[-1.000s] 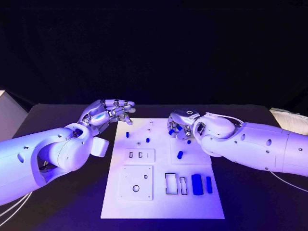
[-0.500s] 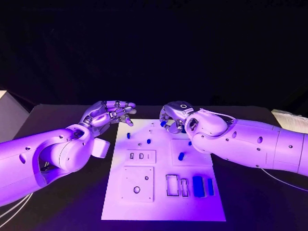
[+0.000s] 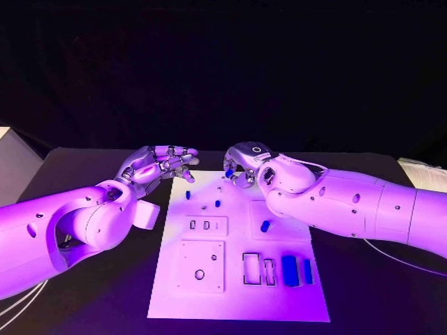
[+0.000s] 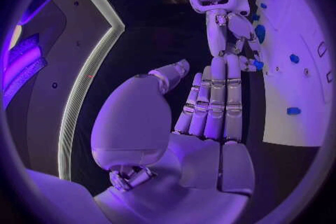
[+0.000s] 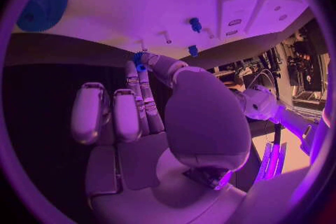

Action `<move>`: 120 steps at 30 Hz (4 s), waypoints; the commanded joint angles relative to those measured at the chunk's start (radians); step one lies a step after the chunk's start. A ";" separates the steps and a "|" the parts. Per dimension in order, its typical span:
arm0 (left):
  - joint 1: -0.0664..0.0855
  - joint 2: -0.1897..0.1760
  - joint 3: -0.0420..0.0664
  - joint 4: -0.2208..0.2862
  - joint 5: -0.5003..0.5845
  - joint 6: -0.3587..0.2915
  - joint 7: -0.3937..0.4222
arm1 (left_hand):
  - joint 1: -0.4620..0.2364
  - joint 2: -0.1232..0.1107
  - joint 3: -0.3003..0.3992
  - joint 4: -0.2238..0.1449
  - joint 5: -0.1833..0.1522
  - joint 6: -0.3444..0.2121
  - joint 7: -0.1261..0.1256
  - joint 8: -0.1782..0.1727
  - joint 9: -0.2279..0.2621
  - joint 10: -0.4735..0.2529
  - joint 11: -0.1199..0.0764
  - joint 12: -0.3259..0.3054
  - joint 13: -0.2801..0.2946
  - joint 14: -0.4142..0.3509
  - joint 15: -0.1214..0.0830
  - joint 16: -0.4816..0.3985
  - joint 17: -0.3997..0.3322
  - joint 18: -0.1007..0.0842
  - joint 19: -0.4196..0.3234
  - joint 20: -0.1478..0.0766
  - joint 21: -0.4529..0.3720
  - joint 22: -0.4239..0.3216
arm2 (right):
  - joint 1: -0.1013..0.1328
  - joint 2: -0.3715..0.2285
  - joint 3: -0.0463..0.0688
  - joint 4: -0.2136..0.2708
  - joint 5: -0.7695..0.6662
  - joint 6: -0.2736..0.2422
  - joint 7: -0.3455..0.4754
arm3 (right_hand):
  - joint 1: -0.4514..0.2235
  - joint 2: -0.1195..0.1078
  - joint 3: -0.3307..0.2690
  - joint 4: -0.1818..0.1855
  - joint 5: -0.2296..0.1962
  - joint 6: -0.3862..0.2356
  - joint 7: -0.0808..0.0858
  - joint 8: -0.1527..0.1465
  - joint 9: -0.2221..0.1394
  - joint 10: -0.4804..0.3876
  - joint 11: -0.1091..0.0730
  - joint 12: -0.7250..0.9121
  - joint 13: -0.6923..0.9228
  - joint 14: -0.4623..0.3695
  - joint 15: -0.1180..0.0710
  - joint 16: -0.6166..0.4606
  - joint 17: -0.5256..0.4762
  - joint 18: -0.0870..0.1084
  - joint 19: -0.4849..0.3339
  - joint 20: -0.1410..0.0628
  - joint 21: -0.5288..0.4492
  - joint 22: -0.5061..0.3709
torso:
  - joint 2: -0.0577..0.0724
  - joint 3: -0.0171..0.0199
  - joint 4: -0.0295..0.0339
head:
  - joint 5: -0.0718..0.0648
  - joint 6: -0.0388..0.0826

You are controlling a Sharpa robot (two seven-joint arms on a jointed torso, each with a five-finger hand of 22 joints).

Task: Assemble the parts on the task board

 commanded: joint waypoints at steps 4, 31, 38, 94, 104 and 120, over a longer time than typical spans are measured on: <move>0.003 0.000 0.002 0.005 0.003 0.018 0.007 | -0.002 0.004 0.005 0.000 0.003 -0.005 0.002 -0.003 0.001 -0.006 0.000 -0.004 0.001 -0.007 0.000 0.006 0.001 0.002 -0.007 -0.001 0.003 0.001 | 0.000 0.015 0.000 -0.012 -0.009 -0.001 -0.007 | 0.010 0.003 -0.001 -0.005 0.004 0.003 -0.002 0.003 0.002 0.030 -0.024 0.004 0.014 0.026 -0.009 0.005 0.001 -0.015 0.005 -0.001 0.004 0.001 | 0.009 -0.0040 0.0019 | 0.001 0.002; 0.004 0.003 0.004 0.006 0.003 0.021 0.006 | -0.002 0.004 0.005 0.000 0.003 -0.005 0.002 -0.003 0.001 -0.006 0.000 -0.004 0.001 -0.007 0.000 0.006 0.001 0.002 -0.007 -0.001 0.003 0.001 | -0.008 0.044 -0.004 -0.039 -0.004 0.024 -0.006 | 0.002 -0.001 -0.002 -0.005 0.003 -0.005 0.000 0.000 0.005 0.025 -0.023 0.001 0.014 0.024 -0.008 0.003 -0.005 -0.013 0.000 -0.001 -0.001 -0.007 | 0.026 -0.0079 0.0064 | 0.005 -0.003; 0.004 0.000 0.005 0.003 0.003 0.020 0.006 | -0.002 0.004 0.005 0.000 0.003 -0.005 0.002 -0.003 0.001 -0.006 0.000 -0.004 0.001 -0.007 0.000 0.006 0.001 0.002 -0.007 -0.001 0.003 0.001 | -0.006 0.031 -0.004 -0.035 0.003 0.039 -0.001 | -0.055 -0.072 -0.111 0.008 -0.070 -0.180 0.031 -0.100 -0.019 -0.221 0.024 -0.003 -0.029 -0.040 0.029 -0.117 -0.200 0.042 -0.146 0.038 -0.231 -0.291 | 0.024 -0.0080 0.0044 | 0.009 -0.005; 0.003 -0.002 0.004 -0.031 0.002 0.036 -0.002 | -0.003 0.004 0.008 -0.004 0.003 -0.007 0.002 -0.005 0.002 -0.009 0.001 -0.003 0.001 -0.017 0.001 0.010 0.003 0.002 -0.021 0.001 0.017 0.011 | 0.004 -0.249 0.024 0.123 0.311 0.129 -0.071 | 0.122 -0.012 -0.569 0.315 0.093 -0.277 0.046 0.050 -0.029 0.276 0.014 1.498 1.459 0.106 0.035 0.242 0.447 -0.066 0.114 0.039 0.174 0.274 | 0.023 0.0081 -0.0212 | 0.009 -0.006; 0.003 -0.003 0.004 -0.032 0.002 0.035 -0.003 | -0.003 0.004 0.008 -0.004 0.003 -0.007 0.002 -0.005 0.002 -0.009 0.001 -0.003 0.001 -0.017 0.001 0.010 0.003 0.002 -0.021 0.001 0.017 0.011 | 0.003 -0.247 0.024 0.122 0.300 0.116 -0.068 | 0.135 0.004 -0.539 0.311 0.105 -0.224 0.032 0.083 -0.022 0.289 0.002 1.505 1.474 0.106 0.026 0.242 0.447 -0.068 0.117 0.035 0.184 0.287 | 0.024 0.0083 -0.0223 | 0.008 -0.008; 0.003 -0.003 0.004 -0.035 0.002 0.035 -0.005 | -0.003 0.004 0.008 -0.004 0.003 -0.007 0.002 -0.005 0.002 -0.009 0.001 -0.003 0.001 -0.017 0.001 0.010 0.003 0.002 -0.021 0.001 0.017 0.011 | 0.002 -0.246 0.022 0.128 0.289 0.099 -0.046 | 0.174 -0.012 -0.306 0.291 0.145 -0.157 0.015 0.073 -0.034 0.293 -0.015 1.507 1.479 0.106 0.009 0.242 0.447 -0.070 0.119 0.018 0.191 0.300 | 0.024 0.0080 -0.0221 | 0.008 -0.009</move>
